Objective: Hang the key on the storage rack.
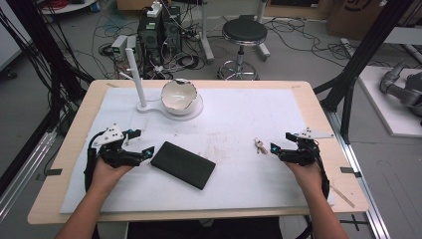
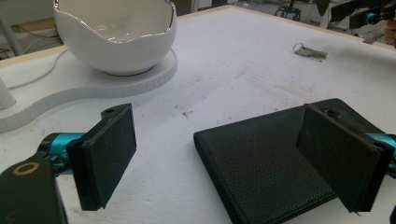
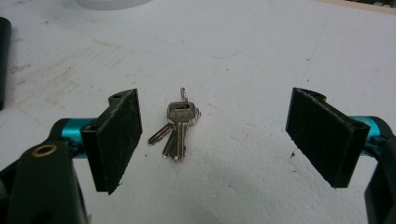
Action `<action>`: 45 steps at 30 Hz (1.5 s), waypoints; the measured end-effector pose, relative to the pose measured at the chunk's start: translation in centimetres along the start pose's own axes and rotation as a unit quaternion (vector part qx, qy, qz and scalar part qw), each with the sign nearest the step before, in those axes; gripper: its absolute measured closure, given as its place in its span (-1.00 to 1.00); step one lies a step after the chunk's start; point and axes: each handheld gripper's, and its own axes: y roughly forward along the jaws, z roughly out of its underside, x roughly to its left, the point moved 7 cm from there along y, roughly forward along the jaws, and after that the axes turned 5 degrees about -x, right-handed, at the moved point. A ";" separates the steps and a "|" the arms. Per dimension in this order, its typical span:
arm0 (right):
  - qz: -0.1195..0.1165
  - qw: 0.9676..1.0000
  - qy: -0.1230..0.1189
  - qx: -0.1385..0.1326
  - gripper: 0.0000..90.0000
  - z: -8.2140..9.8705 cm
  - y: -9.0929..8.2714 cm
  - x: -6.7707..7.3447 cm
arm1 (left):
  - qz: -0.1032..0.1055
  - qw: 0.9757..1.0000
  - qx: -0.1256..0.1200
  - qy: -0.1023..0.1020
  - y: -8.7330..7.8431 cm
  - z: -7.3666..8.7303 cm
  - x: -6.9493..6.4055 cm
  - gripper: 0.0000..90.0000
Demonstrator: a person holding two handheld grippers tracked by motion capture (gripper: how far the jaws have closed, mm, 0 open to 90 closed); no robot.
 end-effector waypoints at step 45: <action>-0.039 0.995 0.013 0.086 -0.05 -1.6 4.7 1.0 | 0.009 1.000 0.018 -0.012 0.4 0.7 -0.3 -0.73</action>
